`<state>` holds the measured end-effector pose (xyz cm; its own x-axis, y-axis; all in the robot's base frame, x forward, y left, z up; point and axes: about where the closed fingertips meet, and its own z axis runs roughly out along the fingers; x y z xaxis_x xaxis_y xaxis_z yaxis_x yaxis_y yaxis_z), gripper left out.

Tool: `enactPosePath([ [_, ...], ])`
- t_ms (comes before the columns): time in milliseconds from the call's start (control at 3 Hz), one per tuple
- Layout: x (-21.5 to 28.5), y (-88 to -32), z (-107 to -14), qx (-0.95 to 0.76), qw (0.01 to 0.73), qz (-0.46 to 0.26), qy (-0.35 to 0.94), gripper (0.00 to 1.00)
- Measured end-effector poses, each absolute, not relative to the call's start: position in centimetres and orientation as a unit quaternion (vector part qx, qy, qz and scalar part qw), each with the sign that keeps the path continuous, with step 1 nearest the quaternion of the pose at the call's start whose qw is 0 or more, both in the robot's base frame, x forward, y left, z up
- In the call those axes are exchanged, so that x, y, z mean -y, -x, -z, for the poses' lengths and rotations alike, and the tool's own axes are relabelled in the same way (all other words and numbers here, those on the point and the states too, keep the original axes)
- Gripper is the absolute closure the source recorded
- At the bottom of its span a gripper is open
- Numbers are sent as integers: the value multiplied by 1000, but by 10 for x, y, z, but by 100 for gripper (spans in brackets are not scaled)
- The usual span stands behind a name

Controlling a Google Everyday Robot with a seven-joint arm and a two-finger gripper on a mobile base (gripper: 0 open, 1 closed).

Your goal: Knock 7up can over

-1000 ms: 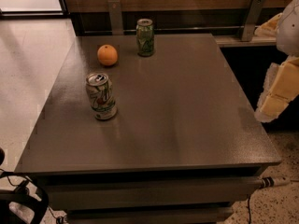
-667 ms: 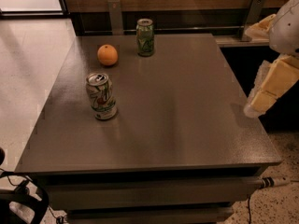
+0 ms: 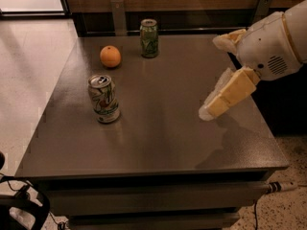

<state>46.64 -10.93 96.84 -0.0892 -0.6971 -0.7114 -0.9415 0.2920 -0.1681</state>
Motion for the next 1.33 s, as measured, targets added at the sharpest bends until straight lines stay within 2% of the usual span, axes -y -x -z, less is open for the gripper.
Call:
enactPosePath([
  [333, 62, -469, -957, -703, 416, -230, 529, 0],
  [667, 25, -482, -952, -693, 465, -260, 486, 0],
  [1333, 6, -492, -937, -688, 470, -269, 483, 0],
])
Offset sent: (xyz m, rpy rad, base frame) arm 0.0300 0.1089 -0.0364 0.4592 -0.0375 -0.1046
